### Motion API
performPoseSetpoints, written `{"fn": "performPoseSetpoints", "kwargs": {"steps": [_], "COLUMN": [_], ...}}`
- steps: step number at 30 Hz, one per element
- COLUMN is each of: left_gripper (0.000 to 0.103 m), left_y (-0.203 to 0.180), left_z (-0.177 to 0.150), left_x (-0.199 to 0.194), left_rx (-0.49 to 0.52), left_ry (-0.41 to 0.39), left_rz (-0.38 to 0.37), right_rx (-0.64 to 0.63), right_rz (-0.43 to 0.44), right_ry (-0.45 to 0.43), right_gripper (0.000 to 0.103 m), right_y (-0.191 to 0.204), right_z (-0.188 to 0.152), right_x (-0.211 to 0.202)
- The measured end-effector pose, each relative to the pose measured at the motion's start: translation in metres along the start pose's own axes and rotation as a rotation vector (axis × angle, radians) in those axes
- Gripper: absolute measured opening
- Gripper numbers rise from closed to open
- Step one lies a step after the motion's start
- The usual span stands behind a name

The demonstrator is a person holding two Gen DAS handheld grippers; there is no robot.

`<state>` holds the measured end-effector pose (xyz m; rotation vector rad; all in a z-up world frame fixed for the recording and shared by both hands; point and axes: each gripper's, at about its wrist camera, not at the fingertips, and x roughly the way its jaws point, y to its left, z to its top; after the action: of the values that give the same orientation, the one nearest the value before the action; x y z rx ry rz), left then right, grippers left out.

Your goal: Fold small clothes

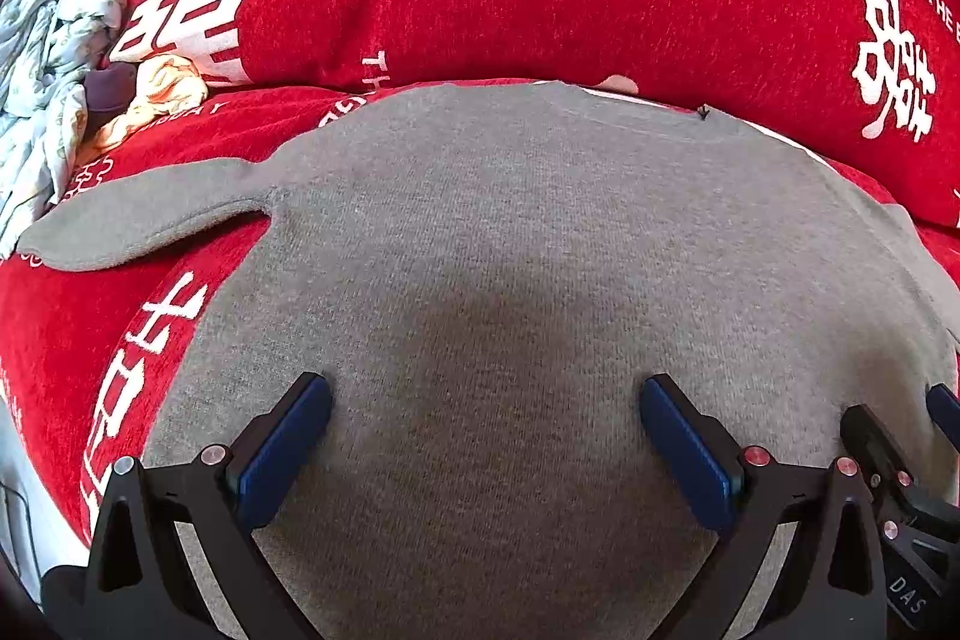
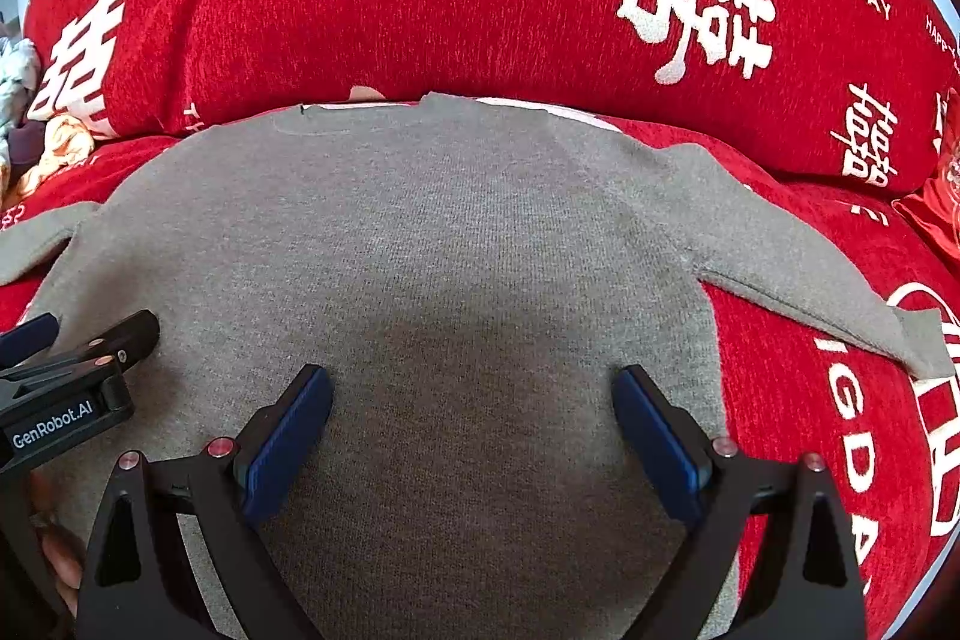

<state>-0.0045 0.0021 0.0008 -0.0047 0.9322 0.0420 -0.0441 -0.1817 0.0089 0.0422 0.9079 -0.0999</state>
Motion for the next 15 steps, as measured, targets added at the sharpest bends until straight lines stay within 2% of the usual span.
{"fn": "performPoseSetpoints", "kwargs": {"steps": [11, 15], "left_gripper": [0.103, 0.103], "left_y": [0.000, -0.006], "left_z": [0.000, 0.001], "left_x": [-0.001, -0.002], "left_rx": [-0.005, 0.004], "left_ry": [0.001, 0.009], "left_rz": [0.014, 0.051], "right_rx": [-0.007, -0.012], "right_rz": [-0.007, 0.008], "right_ry": [0.019, 0.054], "right_gripper": [0.099, 0.101], "right_y": [0.004, 0.002], "right_z": [0.005, 0.010], "right_x": [-0.001, 0.002]}}
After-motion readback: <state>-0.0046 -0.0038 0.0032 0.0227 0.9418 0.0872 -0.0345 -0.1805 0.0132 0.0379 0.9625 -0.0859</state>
